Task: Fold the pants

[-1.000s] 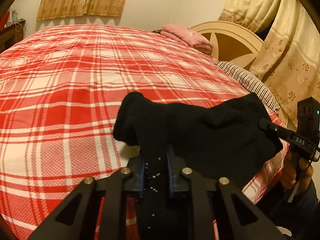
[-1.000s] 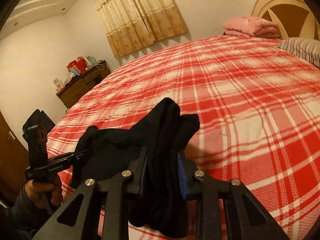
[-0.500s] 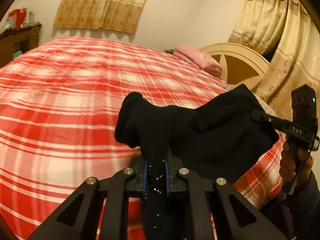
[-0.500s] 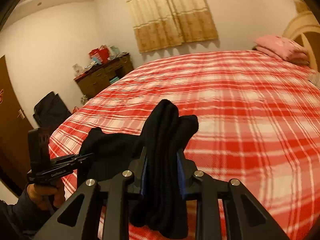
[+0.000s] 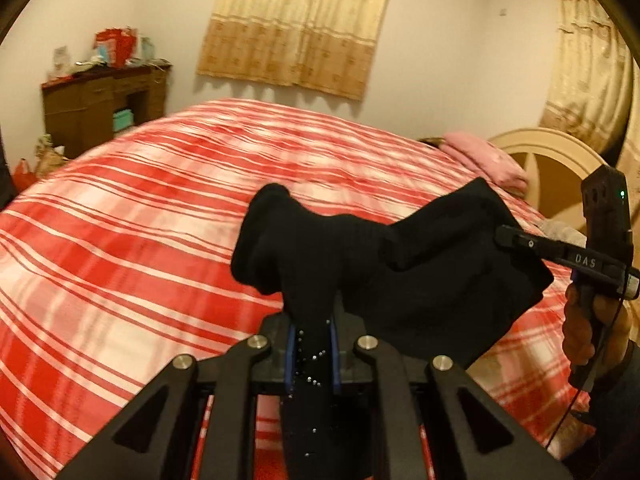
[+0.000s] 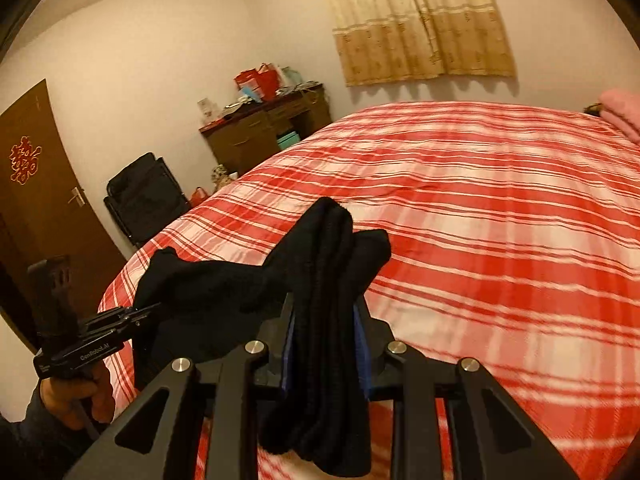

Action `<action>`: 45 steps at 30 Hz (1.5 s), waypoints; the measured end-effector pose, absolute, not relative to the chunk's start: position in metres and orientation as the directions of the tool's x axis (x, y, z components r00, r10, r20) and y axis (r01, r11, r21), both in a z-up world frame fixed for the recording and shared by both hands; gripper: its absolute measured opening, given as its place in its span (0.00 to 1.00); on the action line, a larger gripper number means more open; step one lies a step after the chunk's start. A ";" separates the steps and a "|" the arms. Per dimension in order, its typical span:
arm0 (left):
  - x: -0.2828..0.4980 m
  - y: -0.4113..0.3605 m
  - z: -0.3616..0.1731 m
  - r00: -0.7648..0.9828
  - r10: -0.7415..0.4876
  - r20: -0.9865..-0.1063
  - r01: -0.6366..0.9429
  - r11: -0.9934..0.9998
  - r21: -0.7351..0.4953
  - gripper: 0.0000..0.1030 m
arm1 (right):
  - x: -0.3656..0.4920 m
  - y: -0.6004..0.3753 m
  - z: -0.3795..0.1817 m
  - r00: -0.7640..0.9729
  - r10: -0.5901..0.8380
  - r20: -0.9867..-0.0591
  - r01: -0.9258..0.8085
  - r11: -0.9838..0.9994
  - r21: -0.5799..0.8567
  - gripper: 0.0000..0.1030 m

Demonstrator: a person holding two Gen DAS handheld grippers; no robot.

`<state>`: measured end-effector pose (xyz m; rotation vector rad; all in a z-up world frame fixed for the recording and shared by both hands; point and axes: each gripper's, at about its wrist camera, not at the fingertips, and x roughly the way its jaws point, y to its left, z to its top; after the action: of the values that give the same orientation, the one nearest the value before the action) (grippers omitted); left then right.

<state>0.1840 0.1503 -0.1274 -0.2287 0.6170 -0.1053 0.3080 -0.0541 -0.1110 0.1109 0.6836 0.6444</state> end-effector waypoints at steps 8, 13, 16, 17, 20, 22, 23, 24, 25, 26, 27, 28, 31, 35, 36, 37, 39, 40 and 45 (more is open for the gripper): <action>0.201 0.173 -0.154 0.778 -0.140 -0.612 -0.020 0.969 -0.248 0.13 | 0.340 -0.027 -0.137 0.558 0.581 -0.593 -0.495 0.806 0.324 0.25; 0.206 0.174 -0.167 0.758 -0.120 -0.641 -0.037 0.973 -0.226 0.21 | 0.349 -0.033 -0.159 0.537 0.554 -0.637 -0.452 0.826 0.337 0.25; 0.208 0.174 -0.174 0.746 -0.109 -0.657 -0.049 0.975 -0.217 0.30 | 0.354 -0.036 -0.169 0.523 0.546 -0.654 -0.429 0.832 0.352 0.25; 0.208 0.174 -0.177 0.743 -0.103 -0.661 -0.057 0.975 -0.215 0.36 | 0.356 -0.037 -0.173 0.518 0.539 -0.664 -0.422 0.837 0.350 0.25; 0.207 0.179 -0.182 0.737 -0.084 -0.671 -0.086 0.973 -0.216 0.52 | 0.360 -0.040 -0.181 0.505 0.530 -0.681 -0.399 0.843 0.361 0.25; 0.205 0.183 -0.184 0.735 -0.090 -0.672 -0.094 0.968 -0.232 0.56 | 0.361 -0.039 -0.183 0.502 0.517 -0.693 -0.390 0.851 0.352 0.26; 0.205 0.184 -0.185 0.734 -0.091 -0.673 -0.098 0.966 -0.238 0.58 | 0.360 -0.038 -0.184 0.502 0.506 -0.701 -0.388 0.857 0.340 0.26; 0.204 0.184 -0.185 0.735 -0.090 -0.672 -0.098 0.967 -0.236 0.58 | 0.359 -0.037 -0.185 0.504 0.498 -0.706 -0.387 0.861 0.330 0.27; 0.204 0.183 -0.185 0.735 -0.085 -0.673 -0.098 0.968 -0.229 0.58 | 0.357 -0.036 -0.184 0.510 0.490 -0.707 -0.387 0.865 0.320 0.27; 0.203 0.182 -0.185 0.735 -0.078 -0.673 -0.098 0.971 -0.220 0.58 | 0.355 -0.035 -0.182 0.518 0.479 -0.708 -0.387 0.870 0.305 0.28; 0.202 0.181 -0.185 0.736 -0.071 -0.673 -0.100 0.972 -0.212 0.58 | 0.354 -0.034 -0.181 0.523 0.472 -0.709 -0.389 0.873 0.294 0.31; 0.202 0.181 -0.185 0.736 -0.069 -0.674 -0.101 0.973 -0.209 0.58 | 0.351 -0.033 -0.178 0.528 0.465 -0.710 -0.390 0.876 0.284 0.32; 0.201 0.182 -0.185 0.736 -0.063 -0.674 -0.109 0.971 -0.210 0.61 | 0.341 -0.031 -0.170 0.551 0.429 -0.716 -0.393 0.890 0.231 0.40; 0.197 0.181 -0.185 0.736 -0.030 -0.676 -0.126 0.975 -0.181 0.70 | 0.320 -0.028 -0.167 0.562 0.420 -0.713 -0.431 0.884 0.182 0.45; 0.196 0.181 -0.185 0.738 -0.023 -0.675 -0.131 0.976 -0.176 0.71 | 0.318 -0.028 -0.172 0.563 0.383 -0.732 -0.414 0.898 0.151 0.45; 0.195 0.181 -0.186 0.739 -0.022 -0.674 -0.132 0.976 -0.176 0.72 | 0.320 -0.029 -0.179 0.555 0.356 -0.751 -0.397 0.908 0.136 0.45; 0.195 0.182 -0.186 0.735 -0.015 -0.678 -0.137 0.976 -0.170 0.73 | 0.326 -0.040 -0.189 0.539 0.375 -0.754 -0.364 0.911 0.193 0.53; 0.194 0.182 -0.185 0.732 -0.008 -0.681 -0.142 0.976 -0.164 0.77 | 0.328 -0.045 -0.189 0.541 0.377 -0.752 -0.345 0.915 0.210 0.54; 0.177 0.189 -0.182 0.725 0.031 -0.688 -0.179 0.973 -0.145 0.83 | 0.318 -0.069 -0.172 0.587 0.371 -0.719 -0.291 0.926 0.241 0.54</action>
<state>0.1772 0.1894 -0.1815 -0.2076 0.7520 0.1167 0.3180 -0.0687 -0.1724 0.1009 0.8604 0.3866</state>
